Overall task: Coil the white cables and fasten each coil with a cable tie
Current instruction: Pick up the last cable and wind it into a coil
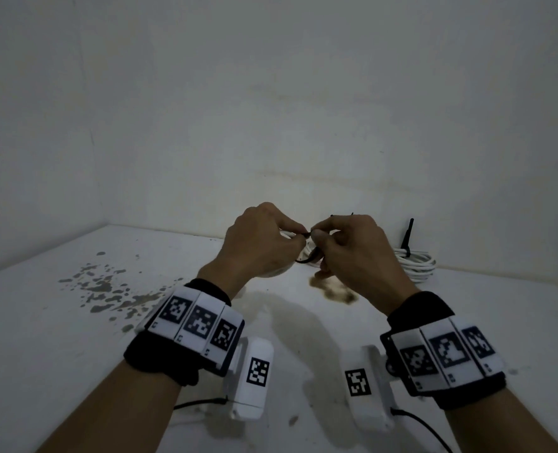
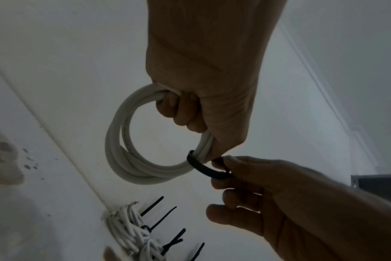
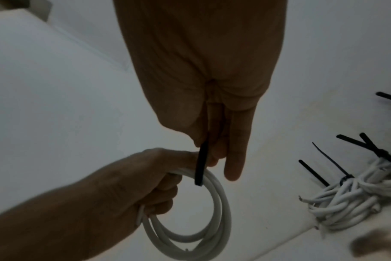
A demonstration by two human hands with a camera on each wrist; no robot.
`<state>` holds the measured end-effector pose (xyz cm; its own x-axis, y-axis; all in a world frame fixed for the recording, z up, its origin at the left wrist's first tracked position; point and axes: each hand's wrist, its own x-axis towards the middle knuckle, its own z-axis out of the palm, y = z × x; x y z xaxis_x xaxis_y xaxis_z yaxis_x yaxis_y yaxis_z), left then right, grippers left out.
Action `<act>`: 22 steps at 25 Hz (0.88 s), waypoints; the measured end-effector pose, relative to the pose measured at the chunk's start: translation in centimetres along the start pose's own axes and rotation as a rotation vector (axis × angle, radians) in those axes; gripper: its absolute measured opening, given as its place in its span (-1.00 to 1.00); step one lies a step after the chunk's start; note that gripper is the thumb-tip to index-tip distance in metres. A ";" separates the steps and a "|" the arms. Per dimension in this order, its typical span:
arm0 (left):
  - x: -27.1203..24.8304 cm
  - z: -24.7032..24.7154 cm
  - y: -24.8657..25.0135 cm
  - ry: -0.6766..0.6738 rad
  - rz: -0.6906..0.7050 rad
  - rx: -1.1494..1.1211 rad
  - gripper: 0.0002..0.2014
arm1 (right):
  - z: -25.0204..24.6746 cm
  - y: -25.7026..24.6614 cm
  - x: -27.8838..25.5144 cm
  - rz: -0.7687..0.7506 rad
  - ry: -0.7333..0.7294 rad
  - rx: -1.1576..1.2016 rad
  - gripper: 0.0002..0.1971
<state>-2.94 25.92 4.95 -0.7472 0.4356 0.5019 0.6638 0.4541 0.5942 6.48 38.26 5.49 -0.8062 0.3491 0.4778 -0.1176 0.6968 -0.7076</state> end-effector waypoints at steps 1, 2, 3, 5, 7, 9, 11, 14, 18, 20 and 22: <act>0.0 -0.3 0.4 -0.031 0.042 -0.028 -0.77 | -0.4 0.0 0.1 0.046 -0.002 0.122 -0.84; -0.1 -0.7 0.8 -0.052 0.078 -0.052 -0.77 | -0.7 -0.2 0.0 0.079 -0.006 0.232 -0.83; -0.1 -1.0 1.1 -0.062 0.101 -0.089 -0.78 | -0.9 -0.2 0.0 0.096 -0.005 0.321 -0.82; 0.1 -1.3 1.5 -0.049 0.107 -0.188 -0.85 | -1.1 -0.3 -0.1 0.070 0.052 0.388 -0.84; 0.4 -1.0 1.4 -0.027 0.096 -0.259 -0.89 | -1.5 -0.6 0.0 -0.020 0.205 0.300 -0.90; 0.4 -0.5 1.2 -0.008 0.094 -0.311 -0.87 | -1.8 -1.1 -0.1 -0.094 0.319 0.218 -0.91; 0.2 0.0 0.9 0.028 0.092 -0.373 -0.82 | -1.6 -1.6 -0.4 -0.139 0.354 0.148 -0.88; 0.3 0.1 0.9 0.090 0.072 -0.420 -0.83 | -1.4 -2.0 -0.4 -0.168 0.403 0.122 -0.85; 0.1 -0.4 1.7 0.093 -0.010 -0.567 -0.78 | -3.3 -2.3 0.1 -0.119 0.557 0.178 -0.82; 0.3 -0.1 1.2 0.170 0.040 -0.495 -0.75 | -3.8 -2.5 0.3 -0.128 0.525 0.182 -0.82; 0.5 0.4 0.9 0.266 0.062 -0.439 -0.75 | -3.4 -2.9 0.1 -0.185 0.444 0.064 -0.82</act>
<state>-2.71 26.82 5.44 -0.7270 0.2129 0.6528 0.6741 0.0404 0.7375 8.70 38.39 9.41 -0.4443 0.4661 0.7650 -0.2827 0.7374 -0.6135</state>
